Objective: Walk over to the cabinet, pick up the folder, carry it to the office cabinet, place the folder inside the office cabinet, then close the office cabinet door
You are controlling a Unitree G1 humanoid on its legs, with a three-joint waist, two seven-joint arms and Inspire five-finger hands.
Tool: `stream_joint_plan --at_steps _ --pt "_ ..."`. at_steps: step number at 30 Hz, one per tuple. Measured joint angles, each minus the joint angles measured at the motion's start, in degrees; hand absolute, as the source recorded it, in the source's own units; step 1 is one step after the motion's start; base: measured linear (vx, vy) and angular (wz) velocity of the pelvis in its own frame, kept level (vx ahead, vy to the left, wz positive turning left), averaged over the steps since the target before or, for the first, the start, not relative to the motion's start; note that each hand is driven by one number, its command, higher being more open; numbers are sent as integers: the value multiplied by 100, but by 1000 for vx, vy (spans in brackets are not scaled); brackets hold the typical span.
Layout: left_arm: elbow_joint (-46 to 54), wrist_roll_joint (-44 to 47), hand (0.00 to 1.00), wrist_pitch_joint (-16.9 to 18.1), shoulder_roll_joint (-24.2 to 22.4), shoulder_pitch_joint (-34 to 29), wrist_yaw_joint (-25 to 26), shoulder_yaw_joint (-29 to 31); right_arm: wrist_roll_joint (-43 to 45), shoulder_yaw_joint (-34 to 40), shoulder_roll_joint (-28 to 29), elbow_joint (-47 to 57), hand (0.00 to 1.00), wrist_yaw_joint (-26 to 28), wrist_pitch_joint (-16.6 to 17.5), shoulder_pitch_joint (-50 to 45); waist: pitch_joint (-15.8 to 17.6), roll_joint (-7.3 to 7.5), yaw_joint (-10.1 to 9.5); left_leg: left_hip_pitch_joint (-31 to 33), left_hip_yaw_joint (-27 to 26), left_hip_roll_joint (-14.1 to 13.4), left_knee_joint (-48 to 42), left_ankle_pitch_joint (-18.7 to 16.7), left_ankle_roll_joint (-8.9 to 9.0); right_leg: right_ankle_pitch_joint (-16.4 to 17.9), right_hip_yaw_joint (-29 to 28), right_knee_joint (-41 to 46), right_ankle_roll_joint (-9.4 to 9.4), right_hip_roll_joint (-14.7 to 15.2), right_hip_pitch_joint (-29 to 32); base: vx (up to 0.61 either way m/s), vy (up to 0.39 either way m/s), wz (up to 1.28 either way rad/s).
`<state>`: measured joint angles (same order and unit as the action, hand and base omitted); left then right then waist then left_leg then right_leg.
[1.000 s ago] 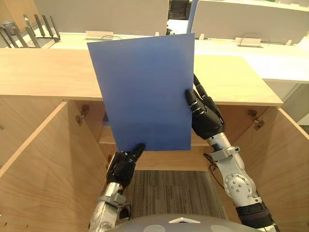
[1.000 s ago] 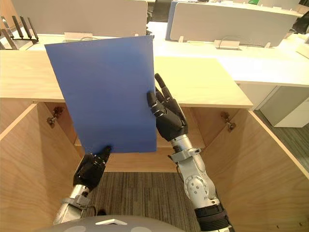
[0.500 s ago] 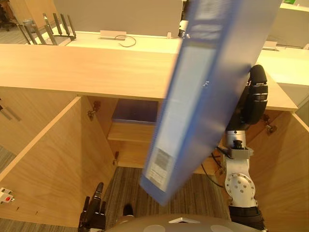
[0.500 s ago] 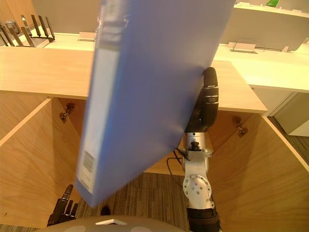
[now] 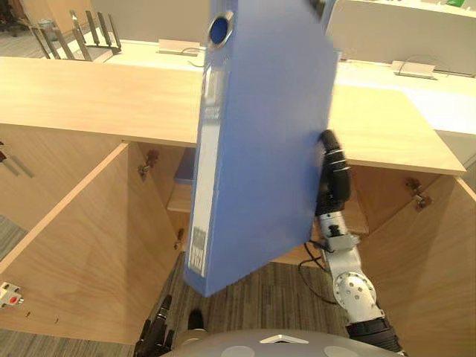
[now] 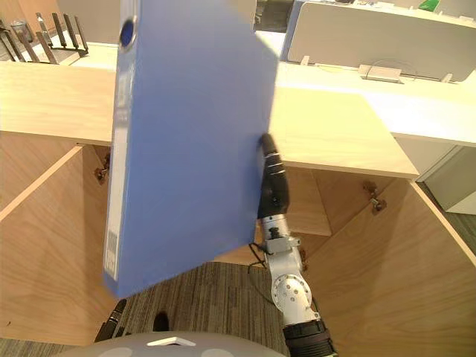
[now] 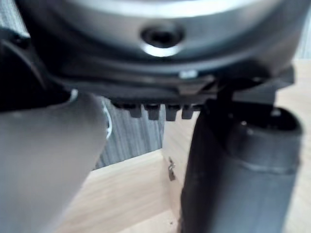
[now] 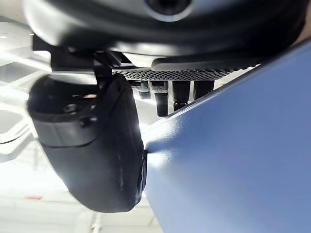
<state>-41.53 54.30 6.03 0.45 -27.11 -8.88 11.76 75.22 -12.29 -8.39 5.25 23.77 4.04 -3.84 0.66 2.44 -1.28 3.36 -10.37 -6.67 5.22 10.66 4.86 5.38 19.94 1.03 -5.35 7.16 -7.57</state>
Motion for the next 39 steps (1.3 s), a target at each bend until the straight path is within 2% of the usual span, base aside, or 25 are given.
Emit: stream_joint_plan --at_steps 5,9,11,15,20,26,36,39 --pt "-80 -319 100 -8 209 81 -163 -74 -140 -1055 -581 -792 0 40 -668 7 115 -51 -11 -45 8 13 0 -75 17 58 -21 19 -3 10 -46 0 0 0" --pt "-209 -320 100 -24 362 115 -208 -212 -577 -1387 -830 -1173 0 164 -1010 17 183 -91 -9 -82 6 20 -1 -83 34 131 -34 99 -5 28 -45 41 -25 -1" --pt "-297 -320 100 -24 374 188 -226 -227 -652 -1418 -917 -1219 0 187 -1040 19 199 -80 -12 -83 8 20 -1 -84 34 130 -31 109 -5 26 -52 37 -22 0" --pt "-412 -324 100 -80 408 295 -327 -251 -760 -1571 -1183 -1431 0 327 -1127 101 272 -174 2 -94 15 21 -3 -85 39 141 -43 104 0 16 -53 37 -28 -3" --pt "-546 -330 100 -103 412 435 -382 -292 -987 -1856 -1414 -1716 0 355 -1220 279 280 -187 0 -96 33 22 -3 -88 42 153 -22 109 4 -3 -65 15 -23 1" --pt "-647 -543 100 -109 431 456 -384 -292 -1361 -2184 -1504 -1879 0 458 -1339 297 332 -226 0 -181 102 21 -1 -92 47 252 27 216 14 24 -131 -15 -10 5" --pt "-650 -543 100 -110 460 460 -385 -288 -1452 -2177 -1542 -2473 0 479 -1338 301 372 -245 -9 -158 137 26 -1 -103 59 313 62 283 16 42 -98 -6 -4 2" --pt "-650 -543 100 -114 460 465 -387 -288 -1648 -1922 -1484 -2749 0 452 -1333 307 393 -269 -10 -150 138 31 -1 -102 60 313 72 282 16 42 -102 22 -14 0"
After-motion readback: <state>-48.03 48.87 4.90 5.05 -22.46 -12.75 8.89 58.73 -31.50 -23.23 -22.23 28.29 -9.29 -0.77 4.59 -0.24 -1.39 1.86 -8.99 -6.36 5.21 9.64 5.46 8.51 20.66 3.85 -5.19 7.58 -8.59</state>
